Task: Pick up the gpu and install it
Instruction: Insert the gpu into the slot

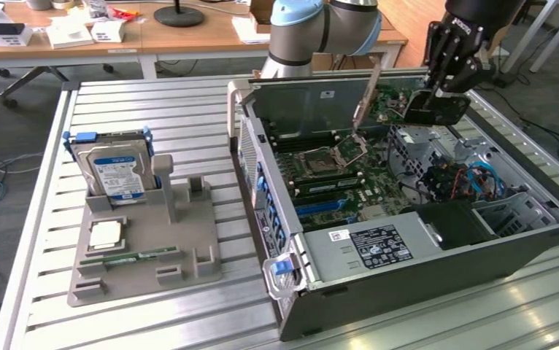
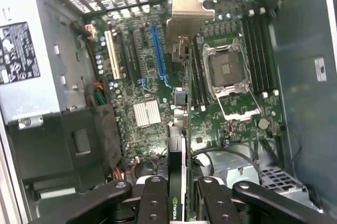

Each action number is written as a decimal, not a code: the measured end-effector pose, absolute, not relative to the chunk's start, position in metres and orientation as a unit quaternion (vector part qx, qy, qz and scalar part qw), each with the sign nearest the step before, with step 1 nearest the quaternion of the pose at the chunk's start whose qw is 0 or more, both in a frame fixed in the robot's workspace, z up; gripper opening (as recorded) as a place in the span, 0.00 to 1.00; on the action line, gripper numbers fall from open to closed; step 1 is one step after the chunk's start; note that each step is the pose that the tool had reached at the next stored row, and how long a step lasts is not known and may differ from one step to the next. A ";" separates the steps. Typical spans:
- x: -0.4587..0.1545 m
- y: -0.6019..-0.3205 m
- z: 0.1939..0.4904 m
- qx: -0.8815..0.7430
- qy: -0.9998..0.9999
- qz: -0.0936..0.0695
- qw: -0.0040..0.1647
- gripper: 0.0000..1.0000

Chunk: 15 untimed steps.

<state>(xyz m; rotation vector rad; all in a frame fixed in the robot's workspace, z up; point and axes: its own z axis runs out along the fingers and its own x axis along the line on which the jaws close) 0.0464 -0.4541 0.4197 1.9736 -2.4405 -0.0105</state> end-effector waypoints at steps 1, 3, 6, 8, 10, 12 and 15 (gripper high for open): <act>0.046 -0.454 0.420 0.635 -0.772 -0.003 0.002 0.26; 0.046 -0.454 0.420 0.649 -0.761 -0.003 0.002 0.26; 0.046 -0.454 0.420 0.666 -0.746 -0.002 0.002 0.26; 0.046 -0.454 0.420 0.667 -0.745 -0.002 0.002 0.26; 0.046 -0.454 0.420 0.667 -0.745 -0.002 0.002 0.26; 0.046 -0.454 0.420 0.667 -0.745 -0.002 0.002 0.26; 0.046 -0.454 0.420 0.670 -0.743 -0.002 0.002 0.26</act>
